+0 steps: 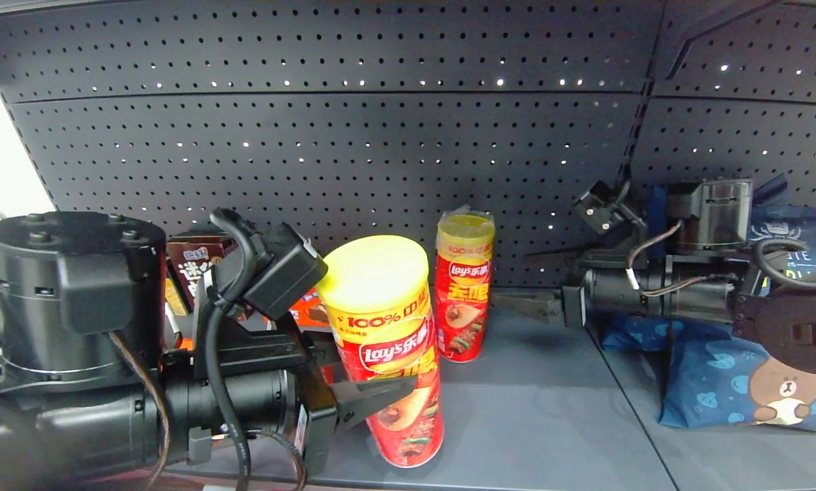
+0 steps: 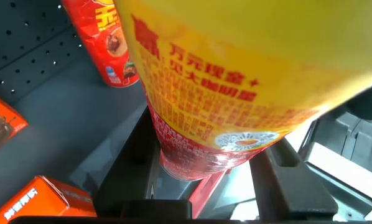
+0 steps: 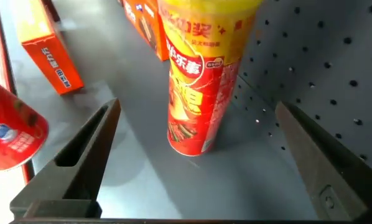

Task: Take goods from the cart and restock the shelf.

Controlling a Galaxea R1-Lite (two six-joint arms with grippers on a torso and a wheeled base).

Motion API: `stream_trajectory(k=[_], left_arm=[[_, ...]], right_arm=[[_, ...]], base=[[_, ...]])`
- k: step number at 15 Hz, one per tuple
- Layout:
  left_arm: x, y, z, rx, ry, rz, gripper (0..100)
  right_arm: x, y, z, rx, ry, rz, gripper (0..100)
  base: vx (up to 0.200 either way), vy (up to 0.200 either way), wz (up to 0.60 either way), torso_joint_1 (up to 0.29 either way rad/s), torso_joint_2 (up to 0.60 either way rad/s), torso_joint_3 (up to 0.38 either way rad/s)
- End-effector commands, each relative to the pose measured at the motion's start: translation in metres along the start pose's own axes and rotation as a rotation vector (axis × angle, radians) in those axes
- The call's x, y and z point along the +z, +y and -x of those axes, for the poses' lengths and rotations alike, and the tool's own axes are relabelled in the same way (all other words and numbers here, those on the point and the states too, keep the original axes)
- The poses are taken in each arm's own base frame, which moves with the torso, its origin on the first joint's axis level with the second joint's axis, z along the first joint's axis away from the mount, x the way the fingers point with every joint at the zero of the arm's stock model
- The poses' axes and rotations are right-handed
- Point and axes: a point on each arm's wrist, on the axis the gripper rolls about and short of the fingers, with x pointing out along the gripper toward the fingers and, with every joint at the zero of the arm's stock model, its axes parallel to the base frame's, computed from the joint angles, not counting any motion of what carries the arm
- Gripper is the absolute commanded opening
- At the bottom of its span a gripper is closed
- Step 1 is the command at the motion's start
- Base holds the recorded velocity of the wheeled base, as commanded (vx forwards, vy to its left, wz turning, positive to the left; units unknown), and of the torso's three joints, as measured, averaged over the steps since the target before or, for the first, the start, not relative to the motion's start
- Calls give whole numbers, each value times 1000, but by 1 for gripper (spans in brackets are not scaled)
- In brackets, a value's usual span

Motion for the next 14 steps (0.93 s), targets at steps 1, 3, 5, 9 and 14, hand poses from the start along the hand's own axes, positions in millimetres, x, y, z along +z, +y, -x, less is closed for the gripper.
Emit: stream_trajectory(k=[1, 3, 5, 9, 14], left_arm=[[-2, -1, 3, 0, 3, 1, 0], [-2, -1, 4, -1, -2, 0, 0], [-1, -2, 5, -1, -6, 0, 0], [-1, 0, 6, 8, -7, 3, 0], [-3, 4, 7, 23, -2, 11, 0]], right_arm=[[-11, -7, -14, 34, 6, -9, 100], [-15, -13, -25, 64, -6, -7, 100], [-19, -20, -38, 93, -24, 0, 100], [-25, -30, -57, 126, -35, 3, 100], [-40, -27, -72, 170, -14, -11, 100]], base=[[0, 0, 0, 0, 0, 0], [0, 0, 0, 0, 0, 0], [0, 0, 0, 0, 0, 0], [0, 0, 0, 0, 0, 0], [0, 0, 0, 0, 0, 0]])
